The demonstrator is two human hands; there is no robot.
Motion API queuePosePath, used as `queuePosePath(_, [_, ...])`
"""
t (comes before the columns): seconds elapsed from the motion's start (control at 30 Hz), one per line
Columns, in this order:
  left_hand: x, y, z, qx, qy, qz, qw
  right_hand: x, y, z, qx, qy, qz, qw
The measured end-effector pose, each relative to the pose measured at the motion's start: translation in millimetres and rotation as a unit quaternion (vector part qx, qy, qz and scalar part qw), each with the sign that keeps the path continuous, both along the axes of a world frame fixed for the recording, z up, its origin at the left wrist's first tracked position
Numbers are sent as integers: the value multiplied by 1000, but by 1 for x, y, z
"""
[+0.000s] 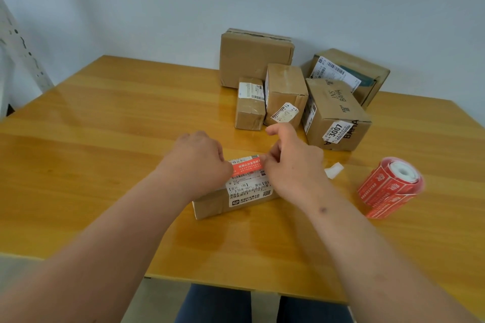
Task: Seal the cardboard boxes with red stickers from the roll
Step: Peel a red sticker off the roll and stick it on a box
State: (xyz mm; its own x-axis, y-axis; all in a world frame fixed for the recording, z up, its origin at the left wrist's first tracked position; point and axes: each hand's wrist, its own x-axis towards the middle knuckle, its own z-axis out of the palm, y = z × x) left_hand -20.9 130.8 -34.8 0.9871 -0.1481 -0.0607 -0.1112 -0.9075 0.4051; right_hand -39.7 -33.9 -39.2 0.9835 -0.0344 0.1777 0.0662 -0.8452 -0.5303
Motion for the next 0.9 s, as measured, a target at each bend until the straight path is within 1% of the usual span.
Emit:
queuePosePath(0.17, [-1,-2,-2,20,-2,-2,1000,1,-2,-9,-15,-11,19,1000])
queuePosePath(0.3, [-2,-2,-3,18,-3,-1,1000,1,-3,-12,-23,-20,35,999])
queuePosePath(0.57, [-6,-6,0,54,-17,-4,998,3,-4,-14,-27,-41,79,996])
queuePosePath(0.77, [-7,-10,2,105,-27,-11,994,4,-5,-15,-52,-48,89,994])
queuePosePath(0.9, [-9,-12,3,117,-29,-12,993,5,-7,-17,-70,-56,97,991])
